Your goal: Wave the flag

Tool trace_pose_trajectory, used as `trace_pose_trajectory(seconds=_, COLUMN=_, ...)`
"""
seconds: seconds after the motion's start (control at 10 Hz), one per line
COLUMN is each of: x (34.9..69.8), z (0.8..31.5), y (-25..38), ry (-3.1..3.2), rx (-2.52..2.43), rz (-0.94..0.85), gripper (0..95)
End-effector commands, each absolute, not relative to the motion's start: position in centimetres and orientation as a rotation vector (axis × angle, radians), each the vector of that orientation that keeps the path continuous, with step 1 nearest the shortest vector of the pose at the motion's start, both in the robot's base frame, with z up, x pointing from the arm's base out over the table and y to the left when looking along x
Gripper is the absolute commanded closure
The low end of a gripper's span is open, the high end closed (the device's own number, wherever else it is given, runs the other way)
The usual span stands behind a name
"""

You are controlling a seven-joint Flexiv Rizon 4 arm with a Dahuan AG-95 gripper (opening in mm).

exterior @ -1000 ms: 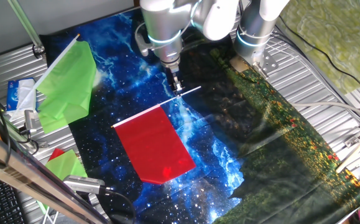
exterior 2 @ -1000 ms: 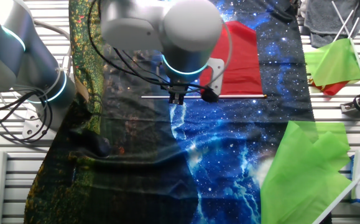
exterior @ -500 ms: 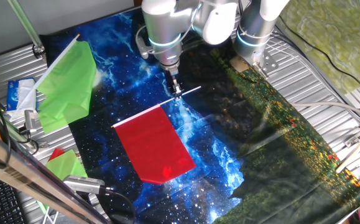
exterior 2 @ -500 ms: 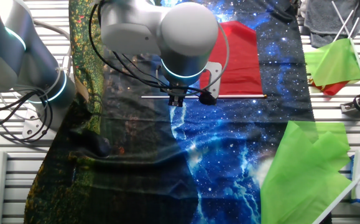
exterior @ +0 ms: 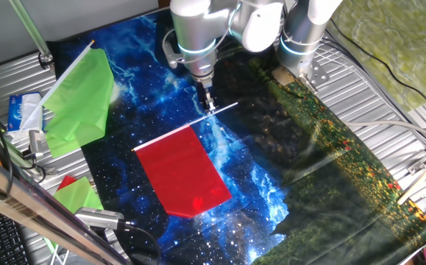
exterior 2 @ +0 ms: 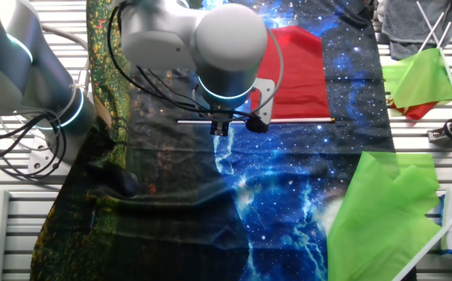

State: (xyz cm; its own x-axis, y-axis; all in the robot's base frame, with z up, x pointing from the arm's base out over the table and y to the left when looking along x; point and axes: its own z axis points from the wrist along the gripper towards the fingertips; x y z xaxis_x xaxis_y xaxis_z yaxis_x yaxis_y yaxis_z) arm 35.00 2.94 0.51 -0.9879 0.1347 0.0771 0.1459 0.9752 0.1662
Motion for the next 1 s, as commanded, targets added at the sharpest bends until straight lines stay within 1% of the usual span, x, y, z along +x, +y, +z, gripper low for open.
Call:
trace_pose_trajectory(seconds=0.1, x=34.88, z=0.65, y=2.87, ry=-3.056, rx=-0.220, rz=-0.266, gripper=95.0)
trace_pose_trajectory(seconds=0.2, x=34.88, z=0.65, y=2.87, ry=-3.058, rx=-0.208, rz=-0.267, gripper=95.0)
trace_pose_trajectory(seconds=0.3, x=34.88, z=0.65, y=2.87, ry=-3.059, rx=-0.201, rz=-0.267, gripper=76.0)
trace_pose_trajectory(seconds=1.0, x=34.88, z=0.64, y=2.87, ry=-3.058, rx=-0.207, rz=-0.273, gripper=76.0)
